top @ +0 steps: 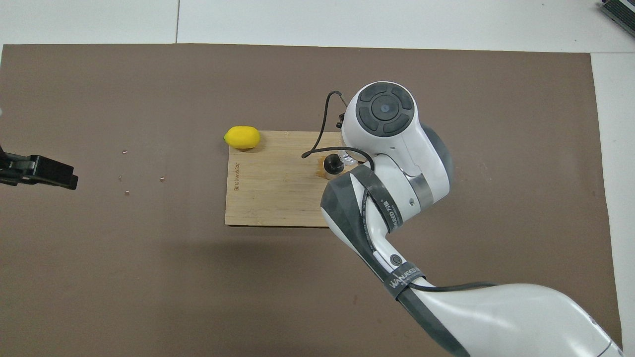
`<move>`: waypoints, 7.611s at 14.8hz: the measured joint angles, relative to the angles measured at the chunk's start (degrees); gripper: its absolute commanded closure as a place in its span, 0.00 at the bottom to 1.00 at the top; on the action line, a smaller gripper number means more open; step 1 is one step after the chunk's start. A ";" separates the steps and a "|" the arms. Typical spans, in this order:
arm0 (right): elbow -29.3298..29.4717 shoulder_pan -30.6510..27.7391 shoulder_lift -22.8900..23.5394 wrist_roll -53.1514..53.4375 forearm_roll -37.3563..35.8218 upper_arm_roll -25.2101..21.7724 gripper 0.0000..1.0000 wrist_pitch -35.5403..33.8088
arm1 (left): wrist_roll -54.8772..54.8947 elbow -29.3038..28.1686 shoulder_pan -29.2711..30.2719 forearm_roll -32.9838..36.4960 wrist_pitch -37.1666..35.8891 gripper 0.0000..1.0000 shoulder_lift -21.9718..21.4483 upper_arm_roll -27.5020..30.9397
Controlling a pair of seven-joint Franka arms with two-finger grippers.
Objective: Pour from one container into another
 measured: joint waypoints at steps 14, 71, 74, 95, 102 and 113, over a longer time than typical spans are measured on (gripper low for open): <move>0.11 2.10 0.00 -0.03 -5.13 0.02 1.00 -1.72 | 0.00 0.00 0.00 0.00 0.00 0.00 0.00 0.00; -22.89 -38.04 -5.53 -45.89 39.44 -0.64 0.01 4.24 | 0.00 0.00 0.00 0.00 -0.01 0.00 0.00 0.00; -22.96 -37.46 -8.62 -46.47 33.63 -0.39 0.01 3.39 | 0.00 0.00 0.00 0.00 -0.01 0.00 0.00 0.00; -8.93 -23.94 -22.66 -73.96 11.96 -0.66 0.00 -19.76 | 0.00 0.00 0.00 0.00 -0.01 0.00 0.00 0.00; -0.09 -25.02 -22.66 -76.55 7.71 -0.72 0.00 -27.93 | 0.00 0.00 0.00 0.00 -0.02 0.00 0.00 0.00; 0.80 -24.97 -22.81 -80.66 8.07 -0.55 0.00 -32.43 | 0.00 0.00 0.00 0.00 -0.03 0.00 0.00 0.00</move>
